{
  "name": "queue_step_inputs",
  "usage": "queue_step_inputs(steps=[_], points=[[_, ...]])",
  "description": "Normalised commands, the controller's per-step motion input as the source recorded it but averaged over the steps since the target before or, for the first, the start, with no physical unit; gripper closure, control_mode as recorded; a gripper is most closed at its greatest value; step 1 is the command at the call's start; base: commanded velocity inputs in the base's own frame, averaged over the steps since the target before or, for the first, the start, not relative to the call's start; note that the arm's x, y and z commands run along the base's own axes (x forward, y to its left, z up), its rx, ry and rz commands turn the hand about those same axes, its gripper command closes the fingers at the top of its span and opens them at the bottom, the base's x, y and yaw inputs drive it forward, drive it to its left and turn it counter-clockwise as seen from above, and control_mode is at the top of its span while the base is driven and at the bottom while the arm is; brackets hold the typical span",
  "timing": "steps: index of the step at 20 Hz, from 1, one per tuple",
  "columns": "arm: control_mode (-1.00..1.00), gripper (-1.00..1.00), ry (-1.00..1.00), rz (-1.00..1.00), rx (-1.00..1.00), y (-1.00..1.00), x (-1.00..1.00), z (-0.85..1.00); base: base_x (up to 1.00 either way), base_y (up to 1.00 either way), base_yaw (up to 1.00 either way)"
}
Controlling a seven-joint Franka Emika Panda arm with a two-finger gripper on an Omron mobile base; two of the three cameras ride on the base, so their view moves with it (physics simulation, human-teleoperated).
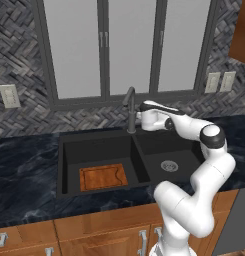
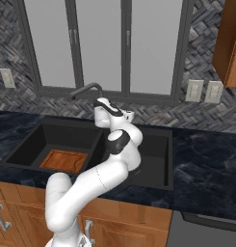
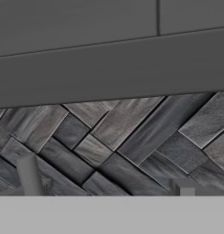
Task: Turn on the sink faucet with hot water and rinse the cutting board for ten seconds, then turn off the faucet. Push the cutting board to reach the water if necessary.
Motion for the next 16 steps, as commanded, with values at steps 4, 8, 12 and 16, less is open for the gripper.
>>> queue_step_inputs(steps=[4, 8, 12, 16], points=[[-1.0, -1.0, 0.0, 0.0, 0.0, -0.13, 0.0, 0.0, 0.0, 0.0, 0.0], [-1.0, -1.0, 0.0, 0.0, 0.0, -0.14, 0.0, 0.0, 0.0, 0.0, 0.0], [-1.0, -1.0, 0.0, 0.0, 0.0, -0.14, 0.0, 0.0, 0.0, 0.0, 0.0], [-1.0, -1.0, 0.0, 0.0, 0.0, -0.18, 0.0, 0.0, 0.0, 0.0, 0.0]])
